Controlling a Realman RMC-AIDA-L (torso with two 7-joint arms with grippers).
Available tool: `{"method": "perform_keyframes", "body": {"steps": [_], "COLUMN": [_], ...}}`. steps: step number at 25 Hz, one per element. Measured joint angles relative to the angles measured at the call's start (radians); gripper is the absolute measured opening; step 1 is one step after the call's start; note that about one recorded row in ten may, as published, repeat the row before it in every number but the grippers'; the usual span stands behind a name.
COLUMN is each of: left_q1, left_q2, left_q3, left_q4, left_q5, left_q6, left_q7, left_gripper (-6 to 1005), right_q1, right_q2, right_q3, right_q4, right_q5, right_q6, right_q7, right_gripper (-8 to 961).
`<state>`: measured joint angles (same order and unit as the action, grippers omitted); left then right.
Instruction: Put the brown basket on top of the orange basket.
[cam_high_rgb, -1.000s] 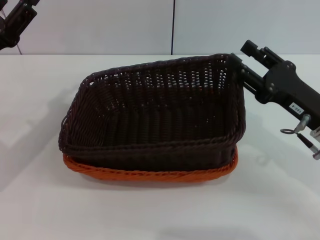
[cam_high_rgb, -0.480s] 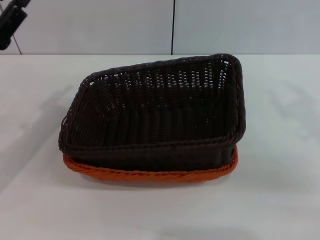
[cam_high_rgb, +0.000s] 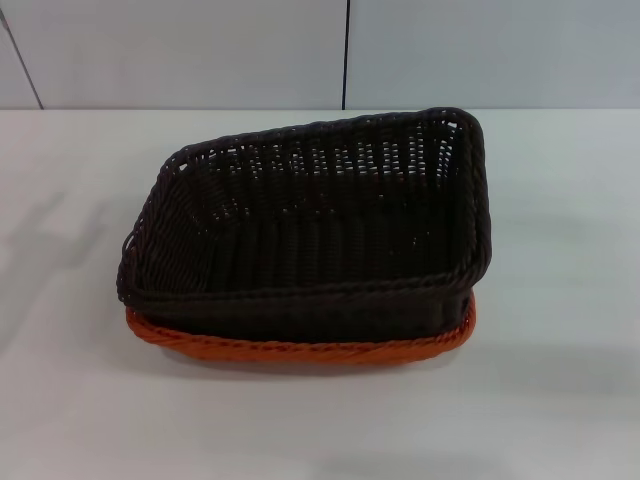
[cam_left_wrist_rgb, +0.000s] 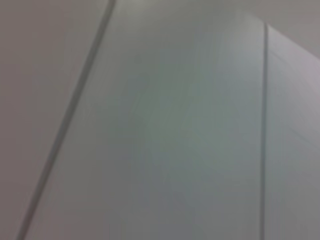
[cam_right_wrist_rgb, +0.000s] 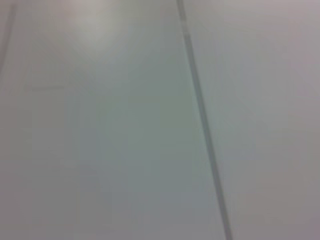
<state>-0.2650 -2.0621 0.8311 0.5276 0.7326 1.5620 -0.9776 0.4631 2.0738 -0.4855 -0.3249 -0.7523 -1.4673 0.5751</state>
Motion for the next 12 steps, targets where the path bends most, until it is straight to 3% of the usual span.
{"method": "perform_keyframes", "body": {"steps": [4,12], "left_q1": [0.003,-0.004], "left_q2": [0.0,-0.001], "left_q3": [-0.074,-0.134], "left_q4": [-0.088,-0.157], "left_q5": [-0.023,-0.025], "left_q6": [0.058,0.084], "left_q7": [0.046,0.084], "left_gripper": [672,672], "right_q1": [-0.003,0.03], "right_q2": [0.0,-0.001], "right_q3": [0.049,0.081], "right_q4": [0.033,0.081], "right_q5": [0.013,0.015], "right_q6": [0.001,0.015], "right_q7": [-0.01,-0.077], "right_gripper": [626,626]}}
